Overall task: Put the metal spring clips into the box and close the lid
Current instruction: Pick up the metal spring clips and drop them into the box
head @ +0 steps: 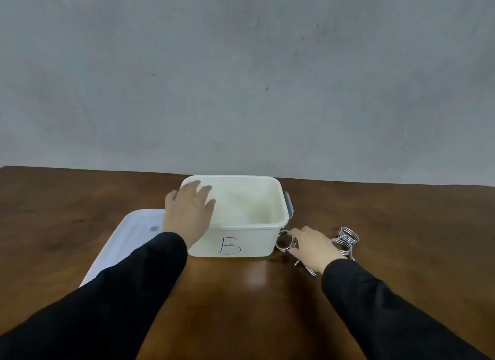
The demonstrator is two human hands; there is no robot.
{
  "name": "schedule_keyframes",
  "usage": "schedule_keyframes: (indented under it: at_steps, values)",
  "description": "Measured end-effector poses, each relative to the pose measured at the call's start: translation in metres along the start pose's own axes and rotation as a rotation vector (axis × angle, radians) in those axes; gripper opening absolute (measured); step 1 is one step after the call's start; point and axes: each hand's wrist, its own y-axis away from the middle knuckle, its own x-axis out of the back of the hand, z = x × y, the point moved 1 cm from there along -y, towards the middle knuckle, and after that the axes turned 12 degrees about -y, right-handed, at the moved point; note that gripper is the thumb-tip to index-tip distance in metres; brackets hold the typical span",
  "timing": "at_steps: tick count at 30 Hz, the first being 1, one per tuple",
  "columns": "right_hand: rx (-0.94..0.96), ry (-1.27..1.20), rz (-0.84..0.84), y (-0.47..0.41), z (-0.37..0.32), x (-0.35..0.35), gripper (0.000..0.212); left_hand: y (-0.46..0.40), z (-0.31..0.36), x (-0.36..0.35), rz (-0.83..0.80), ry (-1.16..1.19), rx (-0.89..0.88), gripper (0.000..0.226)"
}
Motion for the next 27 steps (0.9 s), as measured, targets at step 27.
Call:
schedule_keyframes:
  at_steps: [27]
  values:
    - [-0.024, -0.372, 0.567, -0.026, 0.009, 0.011, 0.023, -0.025, -0.055, -0.021, -0.242, 0.358, 0.198, 0.051]
